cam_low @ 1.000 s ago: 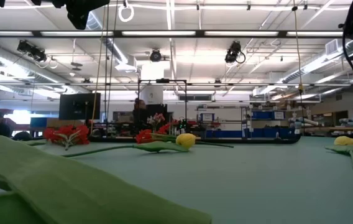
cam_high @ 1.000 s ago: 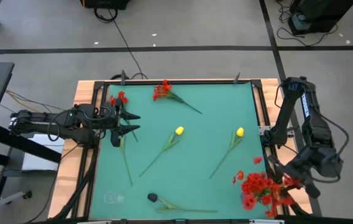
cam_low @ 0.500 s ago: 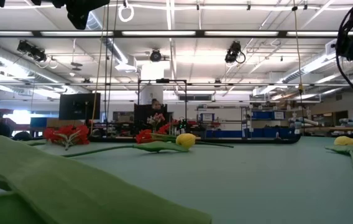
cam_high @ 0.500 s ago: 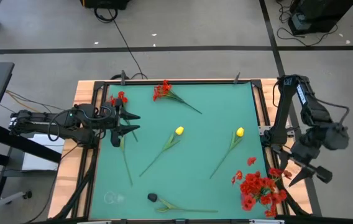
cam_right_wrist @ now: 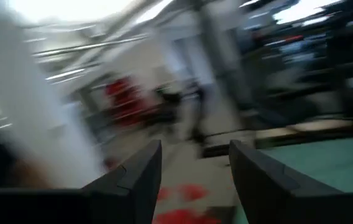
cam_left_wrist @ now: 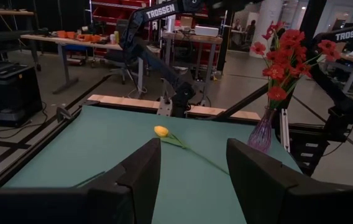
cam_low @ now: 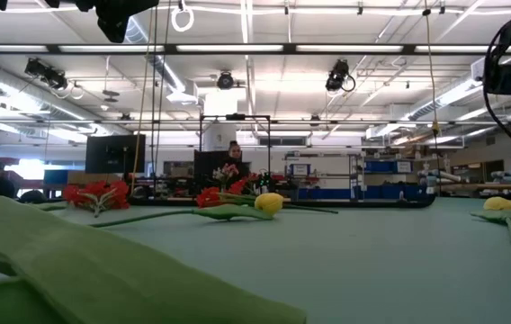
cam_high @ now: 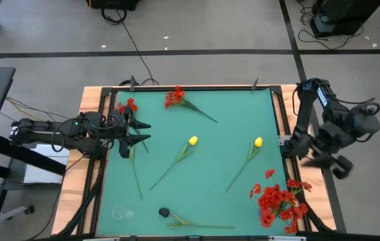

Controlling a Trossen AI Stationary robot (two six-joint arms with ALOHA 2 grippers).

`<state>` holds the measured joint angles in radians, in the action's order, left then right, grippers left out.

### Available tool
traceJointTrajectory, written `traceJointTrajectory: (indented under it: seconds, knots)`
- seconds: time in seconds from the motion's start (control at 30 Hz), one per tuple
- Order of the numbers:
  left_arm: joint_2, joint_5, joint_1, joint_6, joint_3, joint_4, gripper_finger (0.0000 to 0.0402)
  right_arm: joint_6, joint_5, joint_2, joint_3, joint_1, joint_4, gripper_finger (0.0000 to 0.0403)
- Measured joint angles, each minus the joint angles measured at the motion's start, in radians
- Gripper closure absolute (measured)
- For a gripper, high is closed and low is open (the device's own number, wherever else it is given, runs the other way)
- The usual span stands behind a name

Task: Sort flowers into vase by color
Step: Put the left yellow tulip into the violet vase

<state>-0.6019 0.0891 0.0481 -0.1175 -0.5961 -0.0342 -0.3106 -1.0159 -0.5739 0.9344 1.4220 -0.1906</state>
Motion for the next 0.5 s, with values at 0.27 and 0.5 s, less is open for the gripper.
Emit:
traceJointTrajectory:
  seconds: [0.27,0.5]
  knots:
    - [0.000,0.000,0.000,0.000,0.000,0.000,0.0214,-0.017,-0.249,0.030,0.000,-0.152,0.025,0.0207]
    - [0.000,0.000,0.000,0.000,0.000,0.000,0.0214,-0.038,-0.249,0.004,0.000,-0.356,0.048,0.0208]
